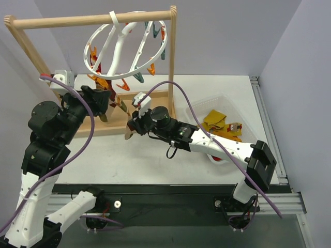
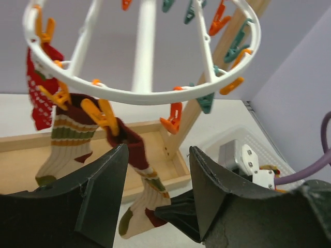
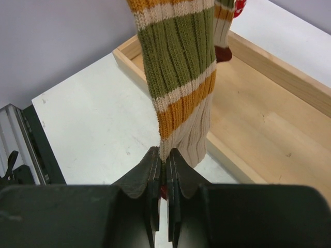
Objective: Remove the socks clipped to the hanger
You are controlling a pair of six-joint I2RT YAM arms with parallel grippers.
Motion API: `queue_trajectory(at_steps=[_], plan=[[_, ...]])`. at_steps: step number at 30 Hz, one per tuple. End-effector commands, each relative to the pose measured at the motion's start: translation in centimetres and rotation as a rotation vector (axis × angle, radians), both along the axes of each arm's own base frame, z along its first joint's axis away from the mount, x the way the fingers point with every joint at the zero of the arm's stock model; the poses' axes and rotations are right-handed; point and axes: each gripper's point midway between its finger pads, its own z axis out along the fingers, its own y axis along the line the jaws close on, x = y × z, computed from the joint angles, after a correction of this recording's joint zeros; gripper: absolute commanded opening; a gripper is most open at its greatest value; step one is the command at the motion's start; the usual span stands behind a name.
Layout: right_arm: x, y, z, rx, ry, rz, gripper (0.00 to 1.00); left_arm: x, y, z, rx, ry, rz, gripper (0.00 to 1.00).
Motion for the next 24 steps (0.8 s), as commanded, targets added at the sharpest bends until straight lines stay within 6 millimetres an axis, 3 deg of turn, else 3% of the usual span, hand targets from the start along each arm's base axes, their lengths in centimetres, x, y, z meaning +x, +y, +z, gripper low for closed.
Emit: queue_trajectory(at_steps=[1, 4, 11, 13, 17, 24], plan=[[-0.6, -0.6, 1.9, 0.040, -0.001, -0.007, 0.00, 0.1, 4.4, -0.4, 0.043, 0.038, 0.238, 0.61], [-1.1, -0.9, 2.0, 0.049, 0.007, 0.000, 0.00, 0.6, 5.2, -1.2, 0.044, 0.087, 0.295, 0.58], [-2.7, -2.2, 2.9, 0.064, 0.024, 0.039, 0.00, 3.1, 2.1, -3.5, -0.028, 0.214, 0.152, 0.57], [-3.4, -2.4, 2.7, 0.056, 0.039, 0.058, 0.00, 2.9, 1.4, -2.5, -0.071, 0.172, 0.113, 0.61], [-4.4, -3.1, 3.0, 0.064, 0.057, 0.085, 0.00, 3.4, 0.0, -2.4, -0.122, 0.165, 0.051, 0.66], [-5.7, -4.1, 4.0, 0.097, 0.073, 0.114, 0.00, 4.7, -0.6, -2.4, -0.191, 0.156, 0.048, 0.67]])
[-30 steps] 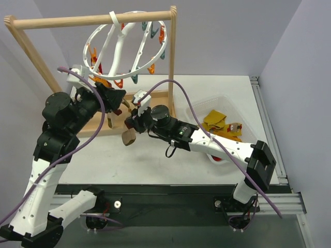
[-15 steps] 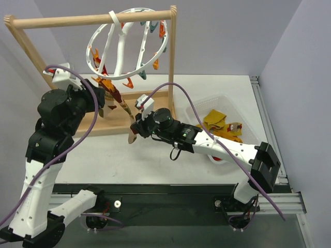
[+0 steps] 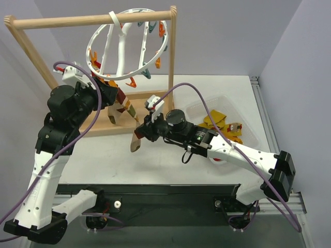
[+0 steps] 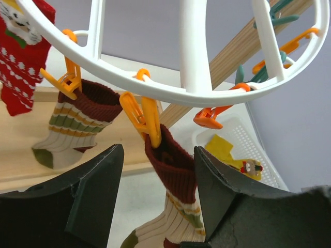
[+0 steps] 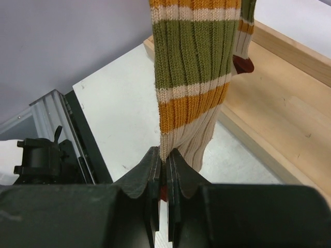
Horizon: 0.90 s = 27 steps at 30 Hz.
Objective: Remove the socks clipped to the hanger
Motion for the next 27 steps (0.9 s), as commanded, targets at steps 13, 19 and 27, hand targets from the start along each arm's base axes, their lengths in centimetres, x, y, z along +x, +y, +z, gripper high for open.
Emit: queue_trajectory(at_steps=[13, 19, 27], plan=[[-2.4, -2.0, 3.7, 0.097, -0.004, 0.043, 0.00, 2.0, -2.7, 1.7, -0.246, -0.075, -0.066, 0.69], [-2.4, -2.1, 4.2, 0.106, -0.005, 0.045, 0.00, 3.1, -3.5, 0.9, -0.269, -0.088, -0.088, 0.69], [-2.8, -2.4, 4.8, 0.122, -0.002, 0.053, 0.00, 4.1, -3.4, 0.8, -0.263, -0.125, -0.076, 0.69]])
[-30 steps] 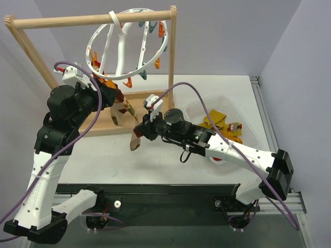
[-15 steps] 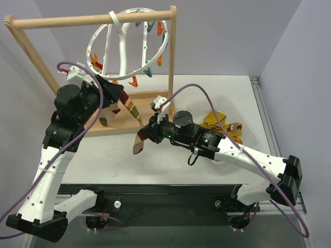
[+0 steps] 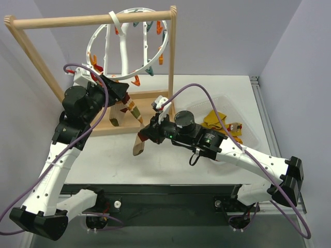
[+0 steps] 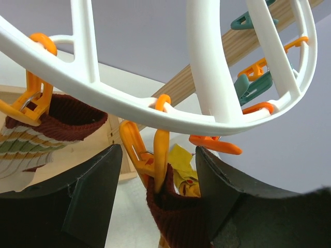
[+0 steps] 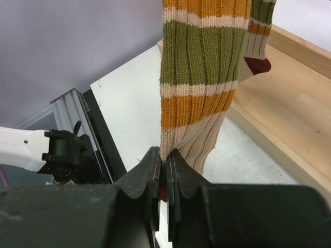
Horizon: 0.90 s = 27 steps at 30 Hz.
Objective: Remove the socks clipped to the hanger
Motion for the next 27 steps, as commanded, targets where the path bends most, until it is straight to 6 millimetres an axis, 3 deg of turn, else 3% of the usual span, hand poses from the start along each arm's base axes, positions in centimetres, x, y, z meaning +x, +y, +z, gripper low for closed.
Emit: queue_trajectory(at_steps=[1, 12, 18, 22, 25, 26, 27], plan=[[-0.7, -0.6, 3.5, 0.086, -0.028, 0.018, 0.00, 0.8, -0.1, 2.6, -0.032, -0.110, 0.003, 0.69], [-1.0, -1.4, 3.1, 0.079, -0.021, 0.002, 0.00, 0.6, 0.1, 3.8, 0.031, -0.163, -0.008, 0.24], [-1.0, -2.9, 2.2, 0.042, -0.016, -0.038, 0.00, 0.2, 0.4, 3.9, 0.061, -0.165, 0.000, 0.07], [0.9, -6.3, 1.4, 0.008, -0.021, -0.193, 0.00, -0.2, 0.1, 4.1, 0.066, -0.166, -0.016, 0.06], [3.3, -10.2, 0.7, -0.010, 0.029, -0.342, 0.00, -0.6, -0.3, 4.3, 0.064, -0.170, -0.040, 0.06], [4.8, -12.6, -0.5, -0.051, 0.061, -0.424, 0.00, -0.7, -0.4, 4.4, 0.063, -0.173, -0.046, 0.06], [5.1, -14.1, -0.4, -0.050, 0.067, -0.471, 0.00, -0.8, -0.5, 4.6, 0.064, -0.180, -0.049, 0.07]])
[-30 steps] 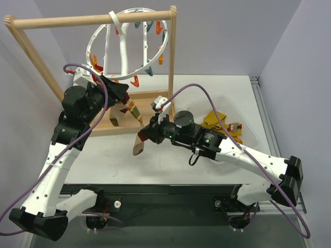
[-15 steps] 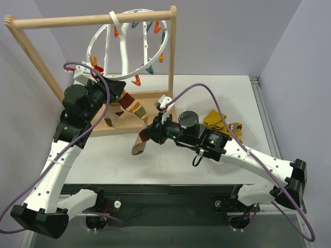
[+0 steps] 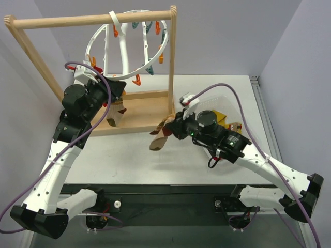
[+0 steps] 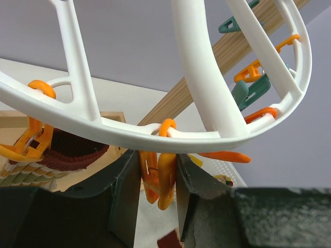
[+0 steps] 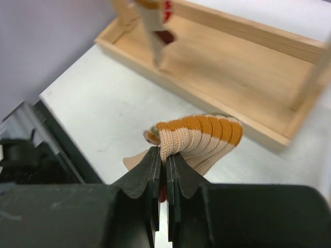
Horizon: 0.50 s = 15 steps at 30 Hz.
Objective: Remove the socks clipped to the hanger
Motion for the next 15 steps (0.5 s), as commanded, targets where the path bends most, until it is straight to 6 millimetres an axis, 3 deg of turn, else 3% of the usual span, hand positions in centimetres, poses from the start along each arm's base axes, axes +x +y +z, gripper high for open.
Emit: queue_trajectory(at_steps=[1, 2, 5, 6, 9, 14, 15], plan=[[4.0, -7.9, 0.1, -0.020, 0.027, -0.318, 0.00, -1.8, -0.5, 3.6, 0.000, -0.096, -0.049, 0.07], [5.1, -10.7, -0.8, -0.060, 0.045, -0.418, 0.00, -1.9, -0.6, 3.8, 0.006, -0.103, -0.053, 0.07], [5.9, -15.4, -1.6, -0.099, 0.082, -0.573, 0.00, -2.5, -0.8, 4.7, 0.019, -0.134, -0.070, 0.08], [6.5, -17.9, -1.8, -0.100, 0.090, -0.651, 0.00, -2.6, -0.9, 4.9, 0.022, -0.141, -0.076, 0.08], [6.8, -22.3, -3.1, -0.146, 0.123, -0.786, 0.00, -2.9, -1.1, 5.6, 0.039, -0.160, -0.085, 0.08], [6.9, -25.9, -5.9, -0.215, 0.210, -0.876, 0.02, -3.4, -1.4, 6.1, 0.056, -0.182, -0.103, 0.09], [7.0, -26.1, -6.5, -0.232, 0.228, -0.876, 0.12, -3.4, -1.6, 6.2, 0.058, -0.185, -0.108, 0.09]])
